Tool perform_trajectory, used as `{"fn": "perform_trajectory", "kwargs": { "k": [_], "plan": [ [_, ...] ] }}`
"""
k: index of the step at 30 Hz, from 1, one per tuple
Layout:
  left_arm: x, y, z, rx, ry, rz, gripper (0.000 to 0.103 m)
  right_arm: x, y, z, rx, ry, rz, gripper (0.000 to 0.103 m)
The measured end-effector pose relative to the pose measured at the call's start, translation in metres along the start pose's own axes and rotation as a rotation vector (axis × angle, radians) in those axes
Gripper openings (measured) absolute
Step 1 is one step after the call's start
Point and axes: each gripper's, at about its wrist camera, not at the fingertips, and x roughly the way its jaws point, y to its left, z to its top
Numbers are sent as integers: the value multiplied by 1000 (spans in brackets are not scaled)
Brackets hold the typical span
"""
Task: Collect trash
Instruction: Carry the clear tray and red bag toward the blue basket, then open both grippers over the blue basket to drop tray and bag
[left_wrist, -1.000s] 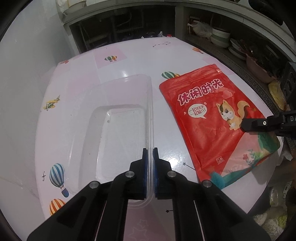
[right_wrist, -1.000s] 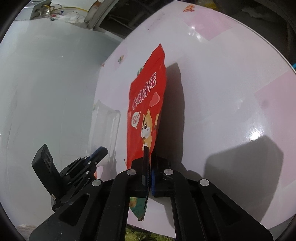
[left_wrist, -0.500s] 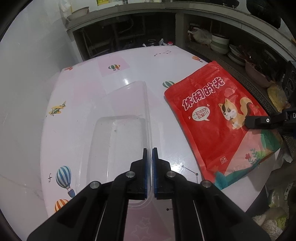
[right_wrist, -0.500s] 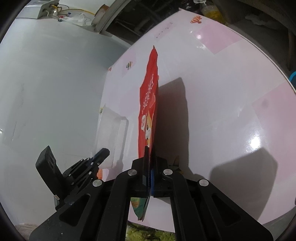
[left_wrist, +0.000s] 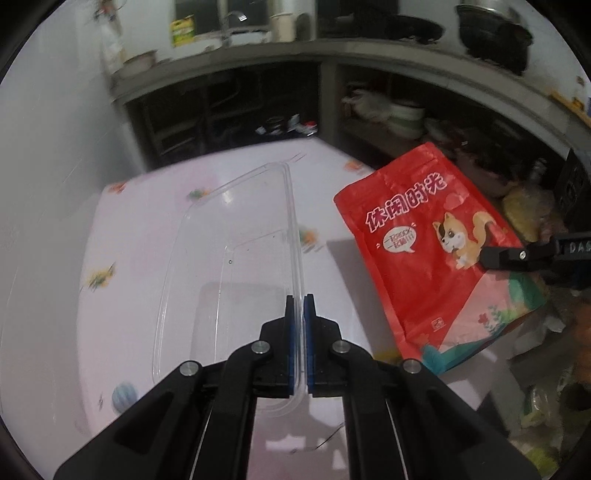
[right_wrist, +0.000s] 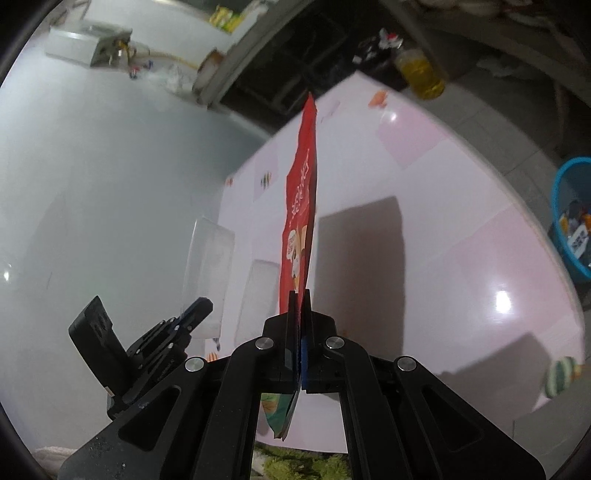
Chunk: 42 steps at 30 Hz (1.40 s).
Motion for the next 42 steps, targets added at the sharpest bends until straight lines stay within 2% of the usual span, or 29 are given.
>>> {"fn": "perform_trajectory", "kwargs": {
  "k": [5,10,12,15,20,22,27,34,37,38,39,40,42],
  "plan": [
    [6,-46,43,94,-41,-125,4,-56,-38,-2,88,-143,-7,0],
    [24,-107,85,182,-49,-269,4,-134,-100,-14,235,-331,-54,0],
    [37,-131,101,204,-22,-337,4,-158,-128,-26,308,-397,-71,0],
    [71,-181,123,230,76,-454,4,-182,-170,-45,426,-468,-95,0],
    [131,-257,147,265,234,-560,4,-181,-231,-71,634,-534,-93,0],
    [162,-290,152,286,307,-576,4,-175,-258,-74,722,-557,-68,0],
    [245,-353,144,337,451,-539,4,-151,-308,-74,893,-605,-43,0],
    [343,-403,130,315,609,-494,4,-126,-370,-56,1029,-646,-104,0],
    [374,-413,125,286,660,-479,8,-106,-393,-42,1037,-632,-148,6],
    [381,-414,123,277,677,-473,18,-99,-401,-37,1030,-616,-168,16],
    [388,-416,121,264,692,-466,31,-90,-409,-33,1023,-591,-200,31],
    [394,-414,121,245,699,-459,34,-83,-415,-32,1026,-571,-219,37],
    [397,-414,121,222,701,-458,39,-76,-421,-34,1039,-555,-231,39]
  ]
}}
